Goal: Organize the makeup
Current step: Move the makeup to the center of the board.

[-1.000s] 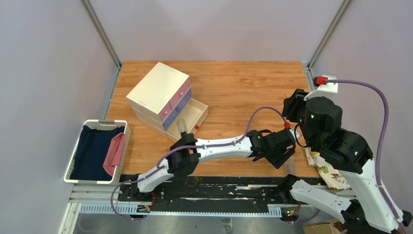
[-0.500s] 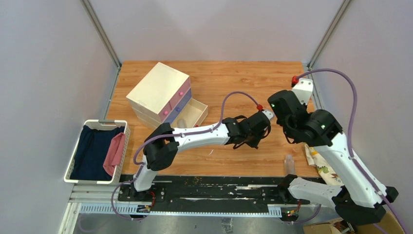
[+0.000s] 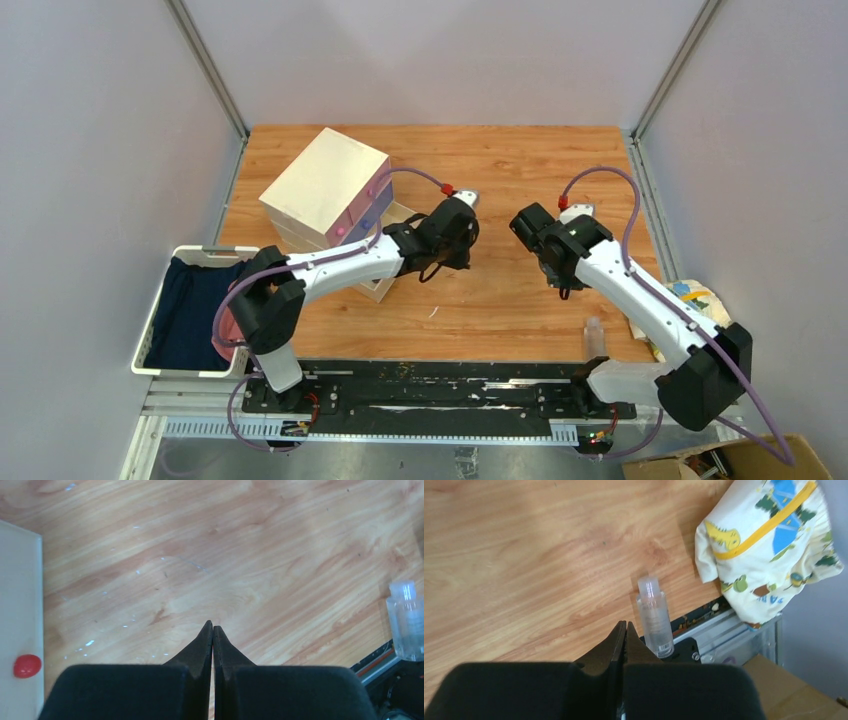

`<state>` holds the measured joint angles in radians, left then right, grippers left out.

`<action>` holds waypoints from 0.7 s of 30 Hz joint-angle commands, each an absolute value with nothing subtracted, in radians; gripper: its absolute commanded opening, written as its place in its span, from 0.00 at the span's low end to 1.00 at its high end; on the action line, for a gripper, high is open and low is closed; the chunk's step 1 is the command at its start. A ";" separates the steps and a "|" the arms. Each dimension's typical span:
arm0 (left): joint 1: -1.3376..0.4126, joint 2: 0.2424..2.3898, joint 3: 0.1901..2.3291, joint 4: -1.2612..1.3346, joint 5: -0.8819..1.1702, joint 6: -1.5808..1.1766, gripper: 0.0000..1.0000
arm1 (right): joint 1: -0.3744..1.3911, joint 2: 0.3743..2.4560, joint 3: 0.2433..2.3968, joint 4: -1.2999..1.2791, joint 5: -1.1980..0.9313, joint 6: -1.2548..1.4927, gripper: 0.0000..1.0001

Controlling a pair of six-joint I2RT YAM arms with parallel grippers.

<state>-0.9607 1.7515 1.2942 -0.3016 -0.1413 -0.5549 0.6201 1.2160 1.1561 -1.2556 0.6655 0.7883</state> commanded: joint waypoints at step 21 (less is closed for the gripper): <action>-0.879 1.595 1.070 -0.104 0.020 -0.545 0.00 | 0.339 1.464 0.848 -1.238 0.590 1.006 0.00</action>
